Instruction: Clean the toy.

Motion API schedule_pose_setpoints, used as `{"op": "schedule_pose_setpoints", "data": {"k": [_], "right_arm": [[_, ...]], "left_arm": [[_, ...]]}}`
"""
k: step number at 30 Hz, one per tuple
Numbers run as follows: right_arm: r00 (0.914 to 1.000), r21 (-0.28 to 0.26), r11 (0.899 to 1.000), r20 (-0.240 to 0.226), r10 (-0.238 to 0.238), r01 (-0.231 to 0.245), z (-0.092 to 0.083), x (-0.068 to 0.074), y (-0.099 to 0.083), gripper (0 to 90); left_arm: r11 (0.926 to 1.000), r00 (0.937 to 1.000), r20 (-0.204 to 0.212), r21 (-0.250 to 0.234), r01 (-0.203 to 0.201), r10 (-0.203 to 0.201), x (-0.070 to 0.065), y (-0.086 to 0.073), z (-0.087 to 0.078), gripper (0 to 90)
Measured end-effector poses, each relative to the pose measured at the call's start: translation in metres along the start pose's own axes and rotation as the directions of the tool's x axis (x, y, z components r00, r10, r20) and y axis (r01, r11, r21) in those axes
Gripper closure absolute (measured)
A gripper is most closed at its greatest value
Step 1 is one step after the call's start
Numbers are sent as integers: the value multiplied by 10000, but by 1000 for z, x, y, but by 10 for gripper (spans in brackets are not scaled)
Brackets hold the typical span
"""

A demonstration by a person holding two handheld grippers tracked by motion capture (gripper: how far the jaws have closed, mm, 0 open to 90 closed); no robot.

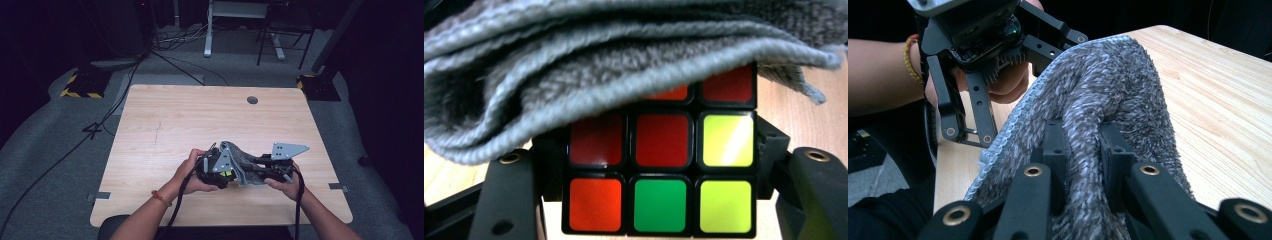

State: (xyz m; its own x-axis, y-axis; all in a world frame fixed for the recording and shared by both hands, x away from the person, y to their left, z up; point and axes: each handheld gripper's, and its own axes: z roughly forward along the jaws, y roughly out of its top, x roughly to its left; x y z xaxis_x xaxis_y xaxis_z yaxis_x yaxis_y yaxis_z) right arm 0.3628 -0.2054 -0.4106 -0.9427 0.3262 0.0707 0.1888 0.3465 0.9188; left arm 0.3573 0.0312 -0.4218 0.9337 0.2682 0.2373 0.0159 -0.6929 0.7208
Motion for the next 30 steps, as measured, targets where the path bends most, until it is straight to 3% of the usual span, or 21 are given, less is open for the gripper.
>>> {"op": "schedule_pose_setpoints", "data": {"k": [2, 7, 12, 17, 21, 23, 30], "right_arm": [[10000, -7, 10000, -52, -6, 6, 1, 1, 0, 782], [9988, 126, 9995, 374, -304, 300, -1, 1, 2, 781], [9949, 527, 9976, 877, -494, 448, 1, -2, -2, 781], [9929, 898, 9948, 1044, -567, 473, 5, -5, -5, 781], [9935, 1138, 9934, 1102, -272, 146, 6, -12, -10, 781], [9957, 983, 9951, 922, -13, -78, 5, -15, -12, 781], [9965, 686, 9971, 754, -371, 319, 1, -4, -3, 781]], "left_arm": [[9999, 10000, -37, 96, -64, 64, -1, 1, 2, 329], [9999, 9999, -96, -100, 84, -85, 3, 3, -2, 331], [9994, 9989, -401, -237, 241, -251, 6, 2, -11, 331], [9987, 9984, -479, -431, 279, -299, 7, 2, -19, 332], [9973, 9982, -498, -670, 302, -336, 9, 1, -24, 332], [9965, 9985, -386, -754, 368, -398, 10, 1, -25, 332], [9995, 9994, -336, -318, -58, 47, 1, 4, -16, 332]]}}
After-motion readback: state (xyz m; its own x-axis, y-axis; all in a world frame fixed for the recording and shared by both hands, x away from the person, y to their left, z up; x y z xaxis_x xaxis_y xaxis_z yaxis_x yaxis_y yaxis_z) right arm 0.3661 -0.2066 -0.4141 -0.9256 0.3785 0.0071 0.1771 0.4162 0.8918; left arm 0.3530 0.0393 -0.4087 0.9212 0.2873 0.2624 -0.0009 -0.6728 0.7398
